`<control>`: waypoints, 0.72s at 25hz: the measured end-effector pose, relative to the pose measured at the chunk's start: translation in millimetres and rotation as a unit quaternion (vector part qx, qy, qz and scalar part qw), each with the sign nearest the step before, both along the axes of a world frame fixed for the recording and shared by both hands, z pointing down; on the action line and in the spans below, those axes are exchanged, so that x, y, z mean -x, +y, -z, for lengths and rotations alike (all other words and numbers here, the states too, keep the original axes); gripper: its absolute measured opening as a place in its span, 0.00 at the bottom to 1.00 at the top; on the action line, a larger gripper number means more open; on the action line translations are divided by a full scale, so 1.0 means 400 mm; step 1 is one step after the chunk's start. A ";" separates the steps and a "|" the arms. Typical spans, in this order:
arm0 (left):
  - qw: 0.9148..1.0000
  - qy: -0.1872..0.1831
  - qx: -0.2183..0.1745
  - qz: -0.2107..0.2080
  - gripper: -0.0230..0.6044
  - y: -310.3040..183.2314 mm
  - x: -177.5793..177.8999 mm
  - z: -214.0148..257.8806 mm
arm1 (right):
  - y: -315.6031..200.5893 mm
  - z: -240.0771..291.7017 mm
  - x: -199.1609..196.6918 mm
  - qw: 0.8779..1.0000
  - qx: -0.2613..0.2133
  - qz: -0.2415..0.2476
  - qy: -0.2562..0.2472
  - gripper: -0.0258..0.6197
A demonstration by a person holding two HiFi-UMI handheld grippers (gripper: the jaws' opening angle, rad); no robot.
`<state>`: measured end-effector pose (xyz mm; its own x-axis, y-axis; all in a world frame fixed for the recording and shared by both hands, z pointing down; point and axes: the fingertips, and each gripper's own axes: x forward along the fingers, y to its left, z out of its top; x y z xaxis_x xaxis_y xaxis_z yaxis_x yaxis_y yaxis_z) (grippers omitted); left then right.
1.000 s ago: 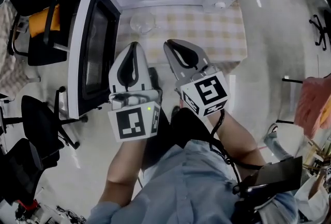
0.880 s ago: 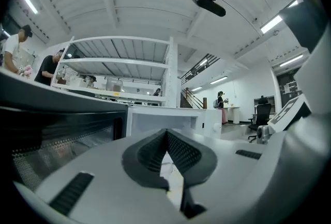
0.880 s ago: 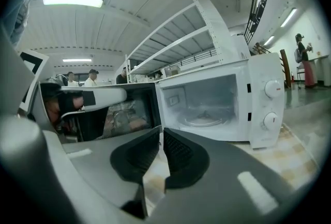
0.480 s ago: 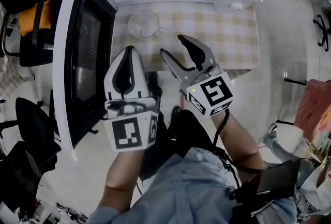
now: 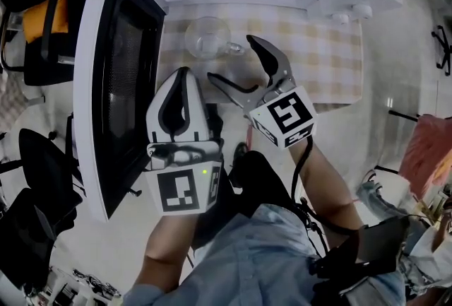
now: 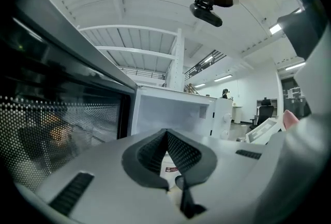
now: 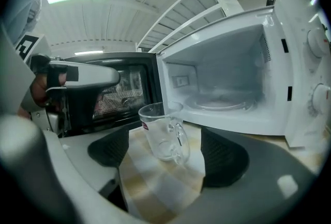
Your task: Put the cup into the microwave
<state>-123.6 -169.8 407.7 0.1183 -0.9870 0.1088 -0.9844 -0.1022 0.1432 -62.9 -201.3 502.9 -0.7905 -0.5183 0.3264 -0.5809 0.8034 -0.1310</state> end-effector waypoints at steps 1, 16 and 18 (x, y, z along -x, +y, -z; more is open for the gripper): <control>1.000 0.001 0.001 0.001 0.05 -0.002 0.003 -0.004 | -0.003 -0.005 0.006 1.000 -0.001 0.003 0.002 0.67; 0.999 0.026 0.025 -0.019 0.05 -0.012 0.004 -0.050 | -0.060 -0.051 0.092 0.999 -0.001 0.031 0.015 0.80; 0.999 0.027 0.026 -0.019 0.05 -0.015 0.010 -0.052 | -0.070 -0.055 0.100 0.999 -0.007 0.032 0.023 0.81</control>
<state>-127.5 -175.8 428.5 0.1635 -0.9746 0.1531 -0.9704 -0.1309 0.2027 -102.9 -229.3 525.0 -0.8068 -0.4716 0.3559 -0.5333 0.8406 -0.0951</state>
